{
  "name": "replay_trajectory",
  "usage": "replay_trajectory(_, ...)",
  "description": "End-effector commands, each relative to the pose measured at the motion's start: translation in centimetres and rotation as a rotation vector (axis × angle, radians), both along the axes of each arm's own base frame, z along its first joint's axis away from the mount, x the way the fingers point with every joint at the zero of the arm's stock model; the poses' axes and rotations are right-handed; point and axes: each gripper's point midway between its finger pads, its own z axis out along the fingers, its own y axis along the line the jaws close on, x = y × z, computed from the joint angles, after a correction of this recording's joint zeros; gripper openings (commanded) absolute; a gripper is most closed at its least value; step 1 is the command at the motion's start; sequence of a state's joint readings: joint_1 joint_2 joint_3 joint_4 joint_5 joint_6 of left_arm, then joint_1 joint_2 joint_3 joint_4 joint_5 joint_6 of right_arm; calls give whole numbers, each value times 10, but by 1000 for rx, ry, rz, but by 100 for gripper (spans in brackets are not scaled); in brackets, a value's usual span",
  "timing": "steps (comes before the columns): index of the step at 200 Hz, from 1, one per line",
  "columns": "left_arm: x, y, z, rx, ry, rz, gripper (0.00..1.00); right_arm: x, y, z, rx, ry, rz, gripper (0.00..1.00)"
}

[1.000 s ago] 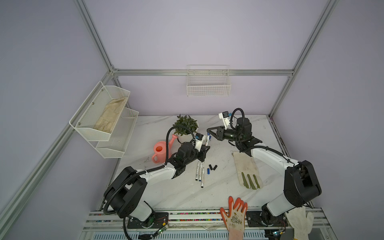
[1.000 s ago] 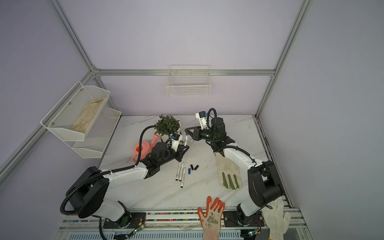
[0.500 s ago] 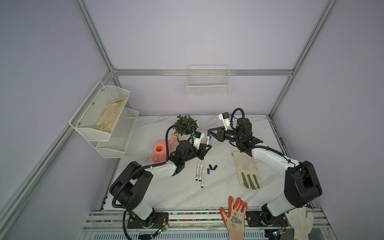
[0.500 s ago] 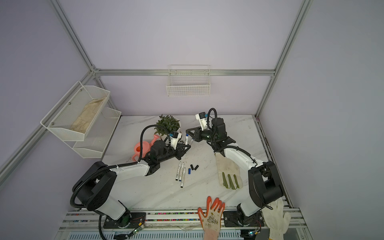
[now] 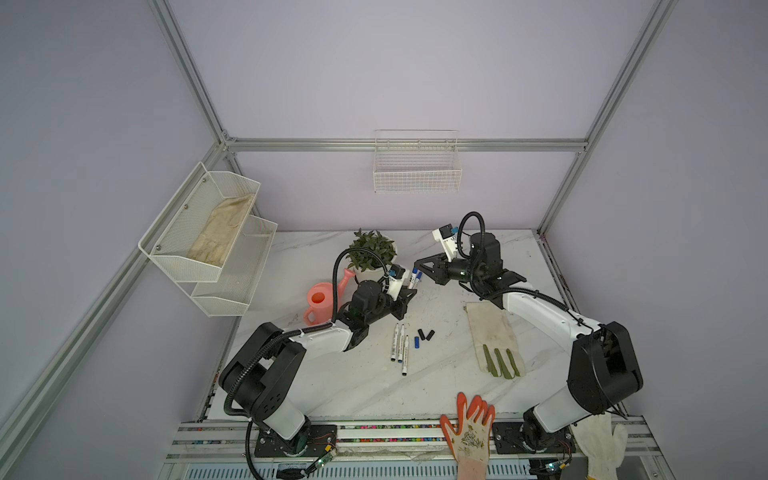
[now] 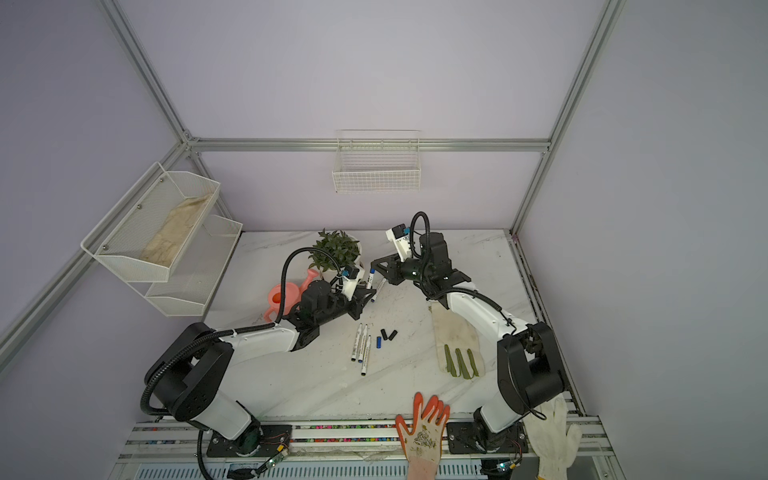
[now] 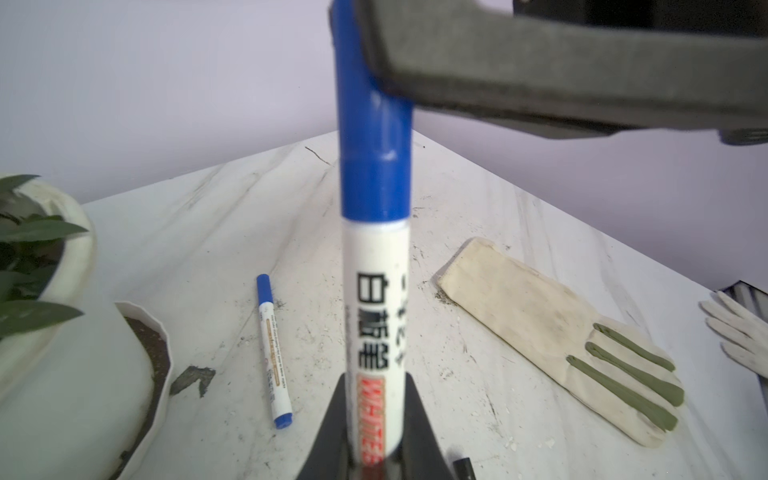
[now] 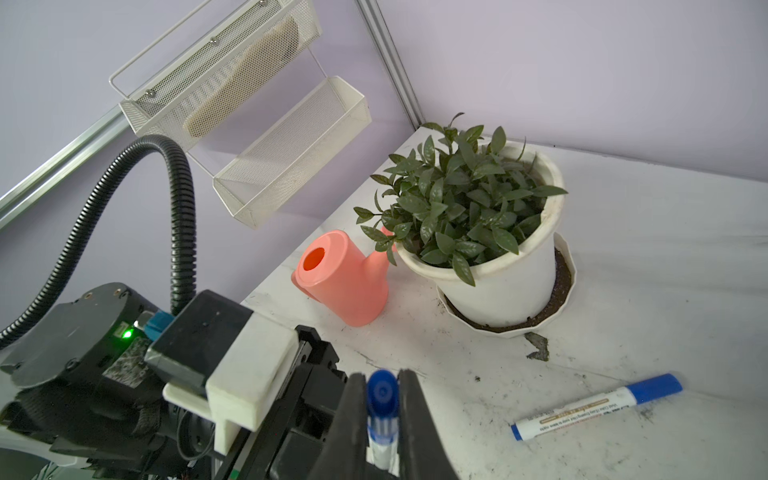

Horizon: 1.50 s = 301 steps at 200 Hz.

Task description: Insert the pens into the pen caps

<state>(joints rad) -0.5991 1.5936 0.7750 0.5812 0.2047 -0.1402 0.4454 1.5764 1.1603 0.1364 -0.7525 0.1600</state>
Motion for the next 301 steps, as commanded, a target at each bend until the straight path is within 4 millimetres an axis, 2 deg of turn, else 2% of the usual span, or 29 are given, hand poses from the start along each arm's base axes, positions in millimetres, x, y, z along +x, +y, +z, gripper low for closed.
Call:
replay_trajectory(1, 46, 63, 167, -332, -415, 352, 0, -49, 9, -80, -165, 264, 112, 0)
replay_trajectory(19, 38, 64, 189, -430, -447, 300, 0, -49, 9, -85, -169, 272, 107, 0)
replay_trajectory(68, 9, 57, 240, -789, -351, -118, 0, -51, 12, -82, -129, 276, 135, 0)
replay_trajectory(94, -3, 49, 253, -797, -346, -254, 0, -55, 11, -80, -122, 278, 148, 0)
replay_trajectory(112, 0, 48, 257, -748, -369, -226, 0, -55, 10, -80, -127, 280, 143, 0)
replay_trajectory(128, 8, 41, 248, -609, -382, -159, 0, -54, 9, -80, -135, 278, 132, 0)
replay_trajectory(160, 13, 33, 239, -253, -565, 76, 0, -52, 2, -89, -197, 273, 101, 0)
replay_trajectory(186, 11, 39, 246, -193, -638, 178, 0, -48, -2, -94, -233, 259, 70, 0)
replay_trajectory(204, 2, 29, 245, -149, -692, 166, 0, -47, -2, -93, -234, 251, 73, 0)
replay_trajectory(219, -7, 15, 235, -98, -717, 114, 0, -48, 1, -90, -217, 247, 85, 0)
replay_trajectory(248, -22, -8, 207, -62, -673, 3, 0, -41, 5, -84, -200, 243, 81, 0)
replay_trajectory(301, -42, -28, 156, -69, -529, -94, 0, -20, 8, -63, -179, 195, 27, 1)
